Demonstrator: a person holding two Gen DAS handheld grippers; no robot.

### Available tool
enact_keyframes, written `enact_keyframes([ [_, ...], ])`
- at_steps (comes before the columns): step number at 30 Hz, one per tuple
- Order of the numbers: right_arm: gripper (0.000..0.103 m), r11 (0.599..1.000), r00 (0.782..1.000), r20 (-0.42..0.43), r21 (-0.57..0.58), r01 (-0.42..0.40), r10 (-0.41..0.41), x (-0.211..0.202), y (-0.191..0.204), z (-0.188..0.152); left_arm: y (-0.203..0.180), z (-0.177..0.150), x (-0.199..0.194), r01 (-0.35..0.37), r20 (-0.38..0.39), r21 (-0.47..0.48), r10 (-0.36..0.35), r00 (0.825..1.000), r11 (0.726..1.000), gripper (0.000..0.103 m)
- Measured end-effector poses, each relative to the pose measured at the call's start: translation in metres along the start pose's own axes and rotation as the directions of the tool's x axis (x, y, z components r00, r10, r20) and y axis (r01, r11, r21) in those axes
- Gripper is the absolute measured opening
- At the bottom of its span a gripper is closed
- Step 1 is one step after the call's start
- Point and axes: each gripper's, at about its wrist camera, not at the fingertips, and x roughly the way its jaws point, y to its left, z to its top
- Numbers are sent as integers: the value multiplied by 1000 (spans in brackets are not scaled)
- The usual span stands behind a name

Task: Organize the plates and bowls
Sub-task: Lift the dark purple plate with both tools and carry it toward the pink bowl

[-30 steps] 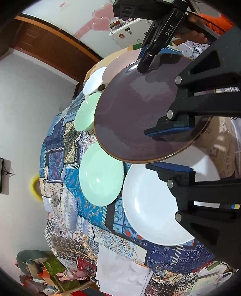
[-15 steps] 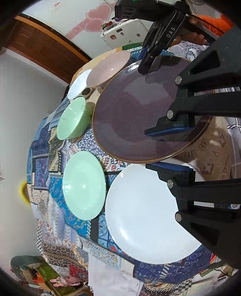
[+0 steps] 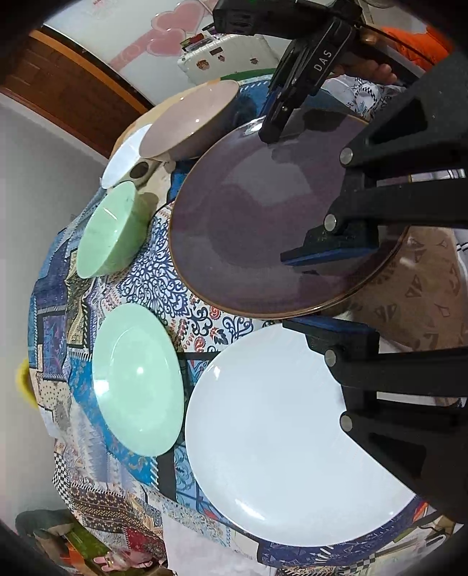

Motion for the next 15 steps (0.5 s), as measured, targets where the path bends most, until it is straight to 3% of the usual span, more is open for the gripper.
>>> enact_keyframes([
  [15, 32, 999, 1000, 1, -36, 28, -28, -9, 3, -3, -3, 1, 8, -14, -10, 22, 14, 1000, 1000, 26],
])
